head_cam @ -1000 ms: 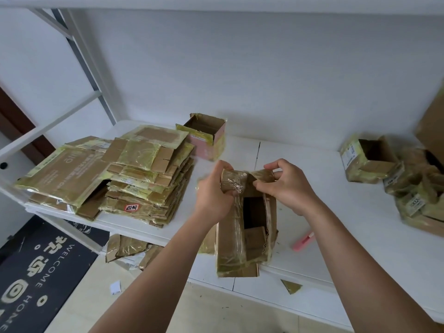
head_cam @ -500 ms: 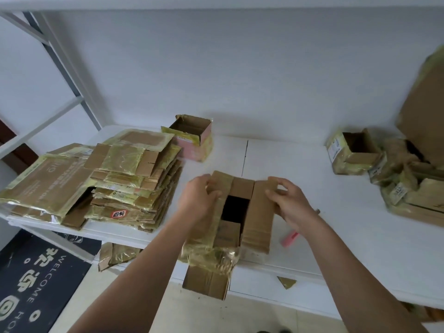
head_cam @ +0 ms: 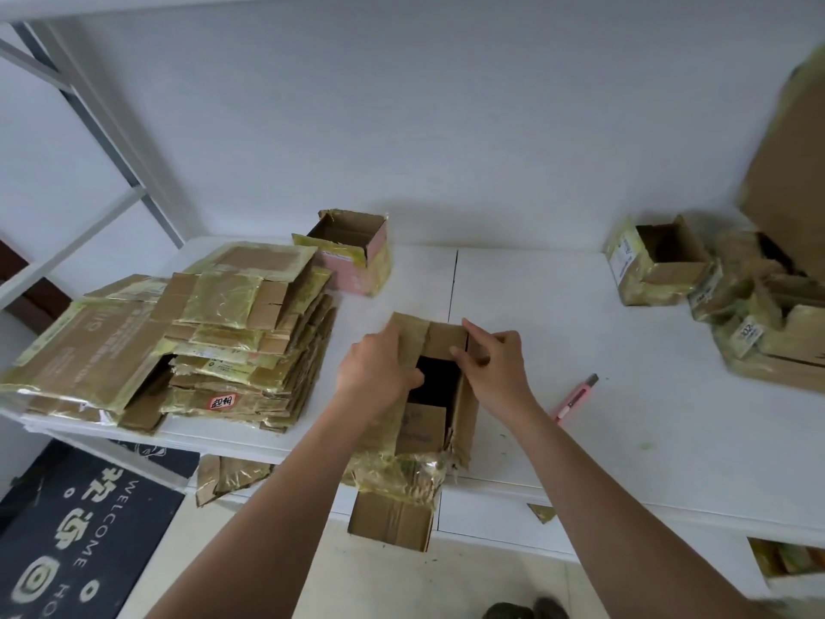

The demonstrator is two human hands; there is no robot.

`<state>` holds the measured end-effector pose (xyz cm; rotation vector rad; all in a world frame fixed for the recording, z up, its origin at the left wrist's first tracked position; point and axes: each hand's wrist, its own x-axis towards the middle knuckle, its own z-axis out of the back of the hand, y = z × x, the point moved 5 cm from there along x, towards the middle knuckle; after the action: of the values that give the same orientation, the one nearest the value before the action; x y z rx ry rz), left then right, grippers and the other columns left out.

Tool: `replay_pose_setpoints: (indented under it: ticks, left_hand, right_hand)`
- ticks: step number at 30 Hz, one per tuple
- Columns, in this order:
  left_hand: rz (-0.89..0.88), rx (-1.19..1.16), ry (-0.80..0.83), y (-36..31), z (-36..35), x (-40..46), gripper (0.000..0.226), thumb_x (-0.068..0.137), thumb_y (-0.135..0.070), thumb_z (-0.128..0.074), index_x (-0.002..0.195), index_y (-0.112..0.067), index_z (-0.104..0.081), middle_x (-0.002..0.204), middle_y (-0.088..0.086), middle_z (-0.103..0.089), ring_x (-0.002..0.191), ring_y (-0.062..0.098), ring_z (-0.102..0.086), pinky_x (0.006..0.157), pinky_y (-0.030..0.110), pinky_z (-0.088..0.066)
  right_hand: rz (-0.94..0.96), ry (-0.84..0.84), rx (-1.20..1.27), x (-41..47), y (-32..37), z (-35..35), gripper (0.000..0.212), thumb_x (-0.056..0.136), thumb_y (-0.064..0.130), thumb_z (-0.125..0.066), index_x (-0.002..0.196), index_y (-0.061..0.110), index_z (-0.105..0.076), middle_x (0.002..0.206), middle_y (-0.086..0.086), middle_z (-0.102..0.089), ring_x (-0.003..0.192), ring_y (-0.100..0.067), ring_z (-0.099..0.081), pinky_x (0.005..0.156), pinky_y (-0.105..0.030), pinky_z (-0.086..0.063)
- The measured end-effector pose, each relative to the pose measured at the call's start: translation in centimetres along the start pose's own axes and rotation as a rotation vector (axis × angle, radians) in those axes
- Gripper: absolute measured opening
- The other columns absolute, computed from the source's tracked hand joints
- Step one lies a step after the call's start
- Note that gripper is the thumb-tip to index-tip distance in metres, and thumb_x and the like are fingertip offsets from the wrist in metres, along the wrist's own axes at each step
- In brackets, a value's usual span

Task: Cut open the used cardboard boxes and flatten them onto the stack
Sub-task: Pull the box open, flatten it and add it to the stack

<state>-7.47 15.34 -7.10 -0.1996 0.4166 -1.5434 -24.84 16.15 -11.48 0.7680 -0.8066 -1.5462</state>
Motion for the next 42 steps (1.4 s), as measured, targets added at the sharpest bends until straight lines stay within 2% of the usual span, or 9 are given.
replay_pose_setpoints:
  ticks: [4,10,18,23,27,31,34,37,42]
  left_hand:
    - [-0.033,-0.195,0.047,1.5,0.5,0.5,0.057,0.080,-0.033,-0.071,0.131,-0.017,-0.053,0.108,-0.002,-0.062,0.098,0.019,-0.059,0.077,0.030,-0.046]
    - [0.025,-0.730,0.200,2.7,0.6,0.3,0.037,0.090,-0.008,-0.061,0.126,-0.013,-0.058,0.097,0.004,-0.071,0.060,0.009,-0.060,0.053,0.021,-0.046]
    - [-0.025,-0.423,0.056,2.2,0.4,0.1,0.060,0.086,-0.039,-0.072,0.138,-0.017,-0.050,0.128,0.000,-0.057,0.116,0.016,-0.055,0.094,0.031,-0.047]
    - [0.012,-0.430,-0.156,1.9,0.2,0.1,0.059,0.083,-0.045,-0.073,0.130,-0.014,-0.057,0.128,0.000,-0.061,0.101,0.007,-0.052,0.083,0.022,-0.037]
    - [-0.024,-0.428,-0.139,0.9,0.0,-0.2,0.071,0.076,-0.051,-0.077,0.133,-0.016,-0.054,0.130,0.000,-0.060,0.111,0.012,-0.056,0.086,0.023,-0.040]
    - [-0.002,-0.118,0.046,0.4,-1.2,-1.1,0.100,0.073,-0.068,-0.069,0.151,-0.030,-0.020,0.138,0.004,-0.054,0.126,0.028,-0.051,0.097,0.041,-0.042]
    - [0.024,-0.054,0.087,0.3,-1.9,-1.9,0.108,0.072,-0.066,-0.070,0.153,-0.032,-0.008,0.129,0.007,-0.060,0.116,0.029,-0.057,0.091,0.040,-0.046]
    - [0.083,-0.188,0.025,0.7,-1.4,-1.7,0.092,0.076,-0.046,-0.074,0.151,-0.030,-0.023,0.122,0.005,-0.062,0.094,0.021,-0.057,0.080,0.032,-0.048]
    - [0.106,-0.370,-0.085,0.7,-0.5,-0.5,0.077,0.079,-0.036,-0.075,0.146,-0.020,-0.041,0.124,0.002,-0.061,0.095,0.017,-0.058,0.078,0.029,-0.049]
  right_hand:
    - [0.005,-0.007,0.052,0.3,0.2,-0.3,0.053,0.095,0.020,-0.065,0.145,0.022,-0.049,0.110,-0.004,-0.038,0.097,-0.021,-0.052,0.097,-0.027,-0.043]
    - [0.017,-0.015,0.021,0.4,-1.0,0.3,0.053,0.095,0.014,-0.062,0.146,0.020,-0.047,0.110,-0.006,-0.043,0.104,-0.026,-0.052,0.094,-0.029,-0.043]
    - [-0.009,0.071,-0.001,-0.8,0.8,0.2,0.066,0.093,0.037,-0.065,0.151,0.029,-0.036,0.123,-0.007,-0.043,0.112,-0.023,-0.052,0.098,-0.029,-0.041]
    - [-0.021,0.270,-0.064,-5.7,0.5,-2.1,0.089,0.084,0.050,-0.071,0.154,0.040,-0.017,0.159,0.000,-0.003,0.147,-0.028,-0.015,0.120,-0.043,-0.022]
    - [0.013,0.115,0.022,-5.4,0.1,-1.0,0.079,0.085,0.021,-0.076,0.152,0.027,-0.034,0.159,-0.007,-0.018,0.147,-0.021,-0.022,0.113,-0.023,-0.018]
    - [0.020,-0.010,0.063,-4.3,-0.3,0.9,0.072,0.087,0.023,-0.075,0.149,0.020,-0.039,0.154,-0.008,-0.029,0.140,-0.021,-0.033,0.106,-0.018,-0.027]
    - [0.024,-0.025,-0.036,-4.7,-0.5,0.8,0.070,0.092,0.035,-0.067,0.151,0.016,-0.034,0.156,-0.010,-0.029,0.145,-0.026,-0.026,0.118,-0.031,-0.023]
    - [0.043,0.002,-0.069,-6.0,-0.3,-0.5,0.067,0.095,0.038,-0.061,0.153,0.022,-0.030,0.162,-0.008,-0.019,0.152,-0.029,-0.005,0.123,-0.045,-0.011]
    - [0.152,-0.043,0.107,-4.9,1.1,-0.7,0.050,0.094,0.029,-0.064,0.142,0.021,-0.051,0.162,-0.001,-0.023,0.149,-0.012,-0.019,0.116,-0.015,-0.019]
